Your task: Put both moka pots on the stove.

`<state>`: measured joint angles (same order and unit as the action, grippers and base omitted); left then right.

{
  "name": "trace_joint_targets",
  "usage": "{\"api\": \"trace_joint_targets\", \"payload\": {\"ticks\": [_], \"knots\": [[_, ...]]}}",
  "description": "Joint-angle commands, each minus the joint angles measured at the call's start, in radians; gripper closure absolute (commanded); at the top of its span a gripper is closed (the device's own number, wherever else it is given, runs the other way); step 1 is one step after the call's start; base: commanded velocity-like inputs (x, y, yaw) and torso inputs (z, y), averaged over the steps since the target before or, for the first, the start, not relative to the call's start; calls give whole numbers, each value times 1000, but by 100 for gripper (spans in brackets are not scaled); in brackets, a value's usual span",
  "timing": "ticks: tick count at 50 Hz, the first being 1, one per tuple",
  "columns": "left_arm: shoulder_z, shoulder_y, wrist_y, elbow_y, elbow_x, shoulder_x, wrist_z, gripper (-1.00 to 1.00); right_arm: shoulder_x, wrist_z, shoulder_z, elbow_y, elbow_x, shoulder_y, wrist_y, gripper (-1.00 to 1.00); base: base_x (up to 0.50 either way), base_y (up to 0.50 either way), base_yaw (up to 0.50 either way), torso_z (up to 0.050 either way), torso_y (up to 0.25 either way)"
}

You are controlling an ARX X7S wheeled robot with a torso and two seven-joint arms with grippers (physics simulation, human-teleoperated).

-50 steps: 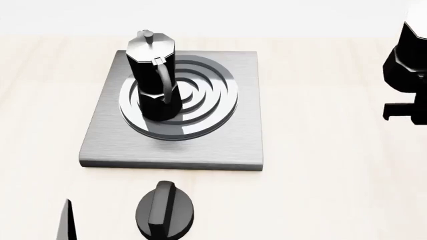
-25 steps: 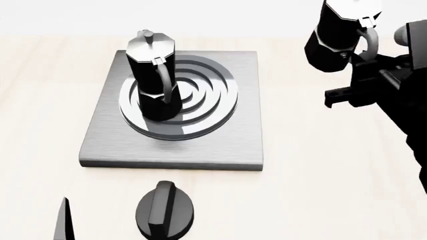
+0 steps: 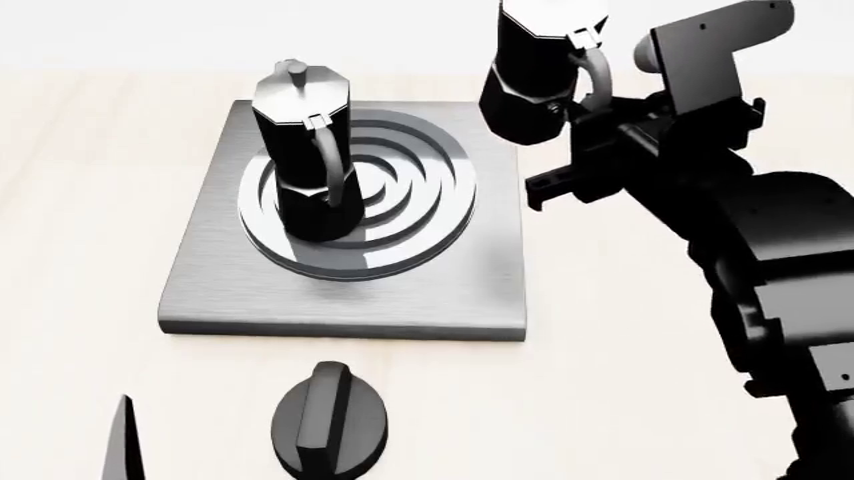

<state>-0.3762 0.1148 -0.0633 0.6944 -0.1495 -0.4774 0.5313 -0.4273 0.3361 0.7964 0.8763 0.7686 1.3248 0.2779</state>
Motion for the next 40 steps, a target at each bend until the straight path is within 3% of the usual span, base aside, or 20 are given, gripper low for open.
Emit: {"api": "trace_joint_targets", "payload": {"ticks": [1,14,40], "knots": [[7,3,-1,7,-5,-6,5,-100,102,46,1,96,-39,49,-32,100,0,0,0,0,0],[6,0,8,-5,-7,-7,6,-100,202,82,17,286,-63,110,-33,100,0,0,0,1,1],[6,2,19,-9,-14,-10,10,-100,277,95,16,345,-71,115,-63,100,0,0,0,0,1]]}}
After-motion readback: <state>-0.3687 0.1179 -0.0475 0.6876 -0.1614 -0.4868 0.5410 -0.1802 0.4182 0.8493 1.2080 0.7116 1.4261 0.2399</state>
